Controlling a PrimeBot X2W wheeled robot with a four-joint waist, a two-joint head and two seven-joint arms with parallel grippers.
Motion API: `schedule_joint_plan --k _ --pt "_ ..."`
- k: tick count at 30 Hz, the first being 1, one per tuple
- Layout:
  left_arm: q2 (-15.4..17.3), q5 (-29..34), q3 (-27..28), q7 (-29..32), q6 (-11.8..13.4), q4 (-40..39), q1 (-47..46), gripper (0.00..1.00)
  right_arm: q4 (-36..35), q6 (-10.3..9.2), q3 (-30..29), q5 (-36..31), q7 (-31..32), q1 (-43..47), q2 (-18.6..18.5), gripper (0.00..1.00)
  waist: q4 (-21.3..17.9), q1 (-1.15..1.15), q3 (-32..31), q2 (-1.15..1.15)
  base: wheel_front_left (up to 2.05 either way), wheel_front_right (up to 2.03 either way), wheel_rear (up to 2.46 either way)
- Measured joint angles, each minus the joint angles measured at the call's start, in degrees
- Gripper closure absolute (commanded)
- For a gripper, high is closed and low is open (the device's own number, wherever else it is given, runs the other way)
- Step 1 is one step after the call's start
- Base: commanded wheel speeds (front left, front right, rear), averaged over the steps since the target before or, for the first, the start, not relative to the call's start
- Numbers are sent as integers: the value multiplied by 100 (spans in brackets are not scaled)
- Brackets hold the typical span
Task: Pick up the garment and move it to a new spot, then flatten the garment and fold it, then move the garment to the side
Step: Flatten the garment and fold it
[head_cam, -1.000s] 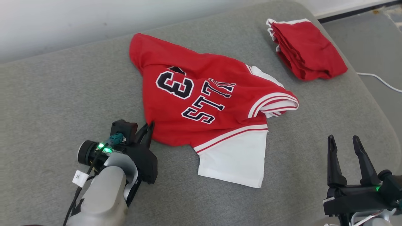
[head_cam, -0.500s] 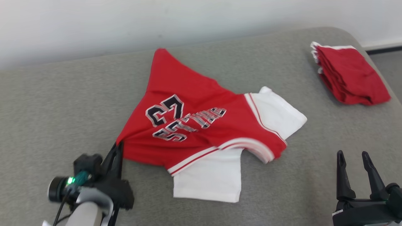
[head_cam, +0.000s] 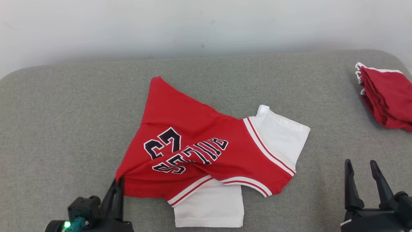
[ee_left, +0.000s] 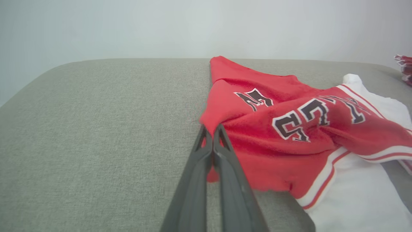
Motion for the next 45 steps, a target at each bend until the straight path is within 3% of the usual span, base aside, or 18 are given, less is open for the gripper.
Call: schedule_joint_plan --k 10,19,24,25,27,35,39,45 --pt "-159 204 -660 192 -315 -71 -373 100 86 0 100 26 0 -137 -14 0 -291 1 69 0 0 0 0" --pt "-821 482 -1631 137 -882 1048 -1385 100 149 0 52 36 0 -180 23 0 -715 1 280 0 0 0 0" --pt "-1024 469 -2065 -38 -1038 1857 -1761 100 176 0 57 69 0 -278 19 0 -866 1 431 0 0 0 0" --pt "-1058 424 -2196 -141 -1071 2098 -1855 85 183 0 45 70 0 -283 19 0 -894 1 477 0 0 0 0" --pt "-1071 372 -2297 -279 -1062 2272 -1944 0 190 0 22 69 0 -301 23 0 -888 1 499 0 0 0 0" --pt "-1092 0 -2356 -708 -765 2156 -2117 0 185 0 -5 60 0 -254 24 0 -627 1 408 0 0 0 0" --pt "-1031 0 -2085 -780 -533 1780 -2069 0 172 0 4 37 0 -211 31 0 -433 1 326 0 0 0 0" --pt "-632 52 -1401 -794 -230 916 -1594 0 165 0 57 25 0 -135 25 0 -151 1 186 0 0 0 0"
